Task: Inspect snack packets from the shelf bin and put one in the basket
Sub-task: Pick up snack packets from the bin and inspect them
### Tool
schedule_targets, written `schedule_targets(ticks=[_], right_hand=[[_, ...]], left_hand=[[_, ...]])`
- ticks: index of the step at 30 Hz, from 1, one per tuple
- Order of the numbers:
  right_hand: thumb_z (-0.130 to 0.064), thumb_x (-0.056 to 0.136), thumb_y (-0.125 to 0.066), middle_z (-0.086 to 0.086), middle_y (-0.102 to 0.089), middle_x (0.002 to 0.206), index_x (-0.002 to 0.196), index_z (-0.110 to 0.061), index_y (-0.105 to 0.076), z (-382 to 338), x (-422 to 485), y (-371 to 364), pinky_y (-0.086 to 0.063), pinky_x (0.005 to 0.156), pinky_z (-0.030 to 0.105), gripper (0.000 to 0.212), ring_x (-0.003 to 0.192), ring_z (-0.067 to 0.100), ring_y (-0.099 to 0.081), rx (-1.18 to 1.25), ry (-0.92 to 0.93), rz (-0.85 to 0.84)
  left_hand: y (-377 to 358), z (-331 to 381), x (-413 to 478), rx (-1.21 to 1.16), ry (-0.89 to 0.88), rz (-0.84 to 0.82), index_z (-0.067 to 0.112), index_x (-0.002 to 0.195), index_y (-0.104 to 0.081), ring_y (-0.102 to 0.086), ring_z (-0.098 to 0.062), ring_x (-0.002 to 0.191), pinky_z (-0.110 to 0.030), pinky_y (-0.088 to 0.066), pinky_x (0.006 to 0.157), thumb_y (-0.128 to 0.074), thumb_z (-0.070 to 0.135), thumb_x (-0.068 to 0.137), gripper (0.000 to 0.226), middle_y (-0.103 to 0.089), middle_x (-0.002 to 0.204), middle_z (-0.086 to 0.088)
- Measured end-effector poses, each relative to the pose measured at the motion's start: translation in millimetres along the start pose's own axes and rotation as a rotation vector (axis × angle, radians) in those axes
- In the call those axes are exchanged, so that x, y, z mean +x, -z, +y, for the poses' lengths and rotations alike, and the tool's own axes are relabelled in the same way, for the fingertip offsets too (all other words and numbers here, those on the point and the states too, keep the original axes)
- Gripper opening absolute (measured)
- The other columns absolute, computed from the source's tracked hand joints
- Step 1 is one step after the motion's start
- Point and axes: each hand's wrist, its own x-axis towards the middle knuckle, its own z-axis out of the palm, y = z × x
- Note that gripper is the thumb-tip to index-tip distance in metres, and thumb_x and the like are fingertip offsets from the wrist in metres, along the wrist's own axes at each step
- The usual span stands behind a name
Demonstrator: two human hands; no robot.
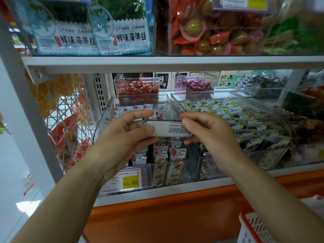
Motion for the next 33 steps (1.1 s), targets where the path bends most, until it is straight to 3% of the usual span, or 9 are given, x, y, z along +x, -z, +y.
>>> schedule_targets(ticks=[3,7,10,16,19,24,27,29,33], right_hand=[[-0.018,0.084,-0.065,-0.004,-0.071,0.082,0.08,-0.031,-0.072,-3,0,1,-0.059,0.057,0.03,0.016,0.059,0.014,-0.066,0.015,-0.019,-0.002],[-0.013,0.087,-0.062,-0.001,-0.069,0.067,0.074,-0.012,-0.07,-2,0,0,-0.057,0.052,0.03,0.016,0.061,0.013,-0.066,-0.049,0.005,0.079],[-0.017,0.088,-0.062,-0.003,-0.068,0.067,0.072,-0.015,-0.069,-1,0,0,-0.056,0.058,0.031,0.018,0.063,0.011,-0.065,-0.205,0.062,0.128],[-0.02,0.086,-0.064,-0.01,-0.064,0.062,0.067,-0.027,-0.066,-2,-2,-3,-0.042,0.054,0.009,0.021,0.061,0.001,-0.059,-0.318,0.137,0.085],[-0.019,0.086,-0.064,-0.017,-0.064,0.059,0.066,-0.029,-0.066,-3,-2,-3,-0.041,0.054,0.007,0.022,0.059,-0.003,-0.059,-0.301,0.133,0.034],[-0.02,0.085,-0.064,-0.017,-0.064,0.059,0.067,-0.027,-0.067,-2,-1,-5,-0.041,0.054,0.008,0.019,0.059,-0.003,-0.059,-0.288,0.134,-0.002],[-0.021,0.086,-0.064,-0.009,-0.065,0.063,0.068,-0.026,-0.067,0,-2,-7,-0.044,0.057,0.011,0.019,0.061,0.001,-0.06,-0.298,0.14,0.039],[-0.021,0.086,-0.063,-0.006,-0.066,0.063,0.068,-0.025,-0.067,-1,-1,-5,-0.045,0.055,0.013,0.019,0.06,0.003,-0.06,-0.305,0.129,0.038],[-0.014,0.086,-0.062,-0.007,-0.069,0.065,0.072,-0.018,-0.07,-6,2,3,-0.05,0.048,0.015,0.017,0.057,0.005,-0.065,-0.218,0.028,-0.098]], left_hand=[[1,1,0,0.027,-0.021,-0.045,0.011,0.116,-0.058,-0.069,-0.024,0.094,-0.022,-0.056,0.072,-0.062,0.002,0.065,0.052,-0.07,0.106,-0.01],[1,0,-2,0.164,-0.054,-0.094,0.015,0.114,-0.06,-0.069,-0.022,0.095,-0.02,-0.055,0.073,-0.065,0.005,0.062,0.053,-0.071,0.106,-0.004],[-1,0,-3,0.274,-0.042,-0.114,0.019,0.11,-0.062,-0.069,-0.02,0.093,-0.021,-0.055,0.076,-0.067,0.012,0.06,0.051,-0.071,0.104,-0.002],[-5,1,-1,0.576,-0.08,0.08,0.019,0.084,-0.072,-0.062,-0.006,0.06,-0.012,-0.049,0.054,-0.067,0.019,0.079,0.007,-0.072,0.077,-0.001],[0,6,-2,0.658,-0.109,0.107,0.018,0.074,-0.075,-0.057,0.001,0.05,-0.009,-0.044,0.047,-0.066,0.022,0.081,0.012,-0.07,0.064,0.007],[9,11,-1,0.821,-0.184,0.079,0.023,0.077,-0.074,-0.063,-0.001,0.065,-0.005,-0.045,0.053,-0.062,0.026,0.084,0.014,-0.072,0.075,0.013],[6,12,-3,0.737,-0.135,0.004,0.026,0.086,-0.071,-0.062,0.003,0.061,-0.006,-0.046,0.053,-0.062,0.033,0.079,0.014,-0.07,0.07,0.013],[6,11,-3,0.702,-0.068,-0.076,0.027,0.094,-0.068,-0.066,0.0,0.072,-0.01,-0.051,0.061,-0.066,0.036,0.067,0.029,-0.071,0.082,0.014],[7,10,-2,0.734,-0.066,-0.083,0.021,0.097,-0.067,-0.067,-0.004,0.072,-0.015,-0.053,0.062,-0.068,0.016,0.078,0.02,-0.072,0.085,0.008]])
